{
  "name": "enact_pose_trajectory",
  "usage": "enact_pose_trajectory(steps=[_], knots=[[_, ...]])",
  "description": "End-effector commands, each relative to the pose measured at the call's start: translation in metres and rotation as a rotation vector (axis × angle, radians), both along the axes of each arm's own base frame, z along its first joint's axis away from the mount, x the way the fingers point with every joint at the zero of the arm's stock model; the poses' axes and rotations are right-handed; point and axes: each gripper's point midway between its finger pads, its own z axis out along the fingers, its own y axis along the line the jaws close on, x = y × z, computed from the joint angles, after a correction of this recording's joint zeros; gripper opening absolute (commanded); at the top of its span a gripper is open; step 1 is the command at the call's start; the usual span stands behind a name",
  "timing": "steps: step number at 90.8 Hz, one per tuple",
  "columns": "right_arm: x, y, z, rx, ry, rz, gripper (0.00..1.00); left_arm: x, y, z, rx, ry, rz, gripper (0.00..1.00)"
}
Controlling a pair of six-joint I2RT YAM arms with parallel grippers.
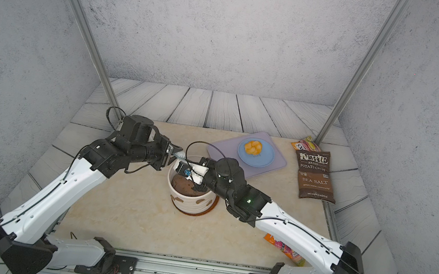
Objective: Scrub the dried mud off the ceramic pot
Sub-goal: Pick up the brush from the center of the board.
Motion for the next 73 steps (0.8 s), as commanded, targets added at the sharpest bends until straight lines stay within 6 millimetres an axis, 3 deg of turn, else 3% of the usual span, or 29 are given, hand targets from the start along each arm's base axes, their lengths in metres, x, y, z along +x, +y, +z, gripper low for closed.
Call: enact_pose_trajectory(steps=[1,9,18,34,48,62,73], knots=[[0.003,0.003,0.016,0.046,-0.004,-0.011,0.06,-0.004,-0.008,-0.002,-0.012,0.007,-0.043,0.24],[0.004,0.002,0.014,0.04,0.007,-0.021,0.0,-0.004,-0.007,0.0,-0.012,-0.002,-0.045,0.25],[0.006,0.001,0.016,0.052,0.024,-0.033,0.0,-0.003,-0.006,-0.001,-0.005,-0.01,-0.046,0.33],[0.012,-0.008,0.02,0.083,0.056,-0.1,0.0,0.002,0.006,0.001,0.051,-0.072,-0.039,0.61],[0.016,-0.027,0.006,0.045,0.116,-0.183,0.0,0.006,0.03,0.014,0.244,-0.206,-0.056,0.81],[0.018,-0.057,-0.005,0.035,0.203,-0.256,0.0,0.003,0.061,0.019,0.552,-0.327,-0.128,0.85],[0.005,-0.081,-0.013,0.024,0.307,-0.26,0.0,-0.007,0.083,-0.008,0.725,-0.257,-0.169,0.84]])
